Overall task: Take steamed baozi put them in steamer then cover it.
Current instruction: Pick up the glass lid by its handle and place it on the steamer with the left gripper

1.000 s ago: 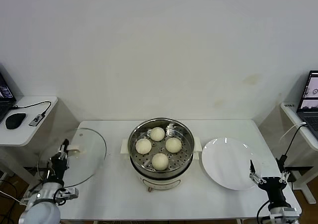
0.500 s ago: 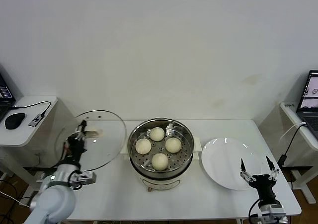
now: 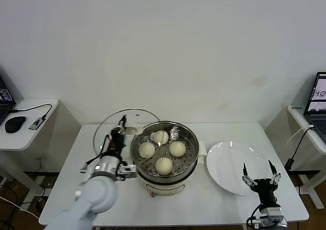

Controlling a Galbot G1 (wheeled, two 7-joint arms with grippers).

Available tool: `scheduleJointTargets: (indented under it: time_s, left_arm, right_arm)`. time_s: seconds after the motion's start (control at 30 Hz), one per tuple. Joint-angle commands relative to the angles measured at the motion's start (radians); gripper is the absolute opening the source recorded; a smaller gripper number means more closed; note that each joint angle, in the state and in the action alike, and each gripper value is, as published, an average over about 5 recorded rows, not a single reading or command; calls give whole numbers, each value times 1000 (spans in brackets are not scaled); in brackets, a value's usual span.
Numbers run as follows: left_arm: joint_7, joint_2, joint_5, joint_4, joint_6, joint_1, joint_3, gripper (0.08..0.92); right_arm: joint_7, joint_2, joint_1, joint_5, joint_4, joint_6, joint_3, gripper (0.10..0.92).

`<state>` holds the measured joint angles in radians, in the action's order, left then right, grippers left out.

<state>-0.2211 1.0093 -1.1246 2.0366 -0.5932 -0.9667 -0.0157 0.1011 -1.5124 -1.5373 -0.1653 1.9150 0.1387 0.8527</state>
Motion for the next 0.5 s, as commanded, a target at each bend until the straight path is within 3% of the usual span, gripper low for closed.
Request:
scheduleJointTargets:
  time_s: [0.03, 0.17, 0.5]
  left_arm:
    - [-134, 200, -172, -61, -76, 126, 179, 141]
    - [-142, 269, -206, -92, -77, 114, 183, 141]
    - [-122, 357, -258, -142, -67, 78, 190, 141]
  right_arm:
    - [-6, -14, 6, -40, -10, -2, -1, 823]
    - [-6, -13, 4, -47, -13, 1, -2, 823]
    - [-8, -10, 6, -55, -27, 12, -8, 823]
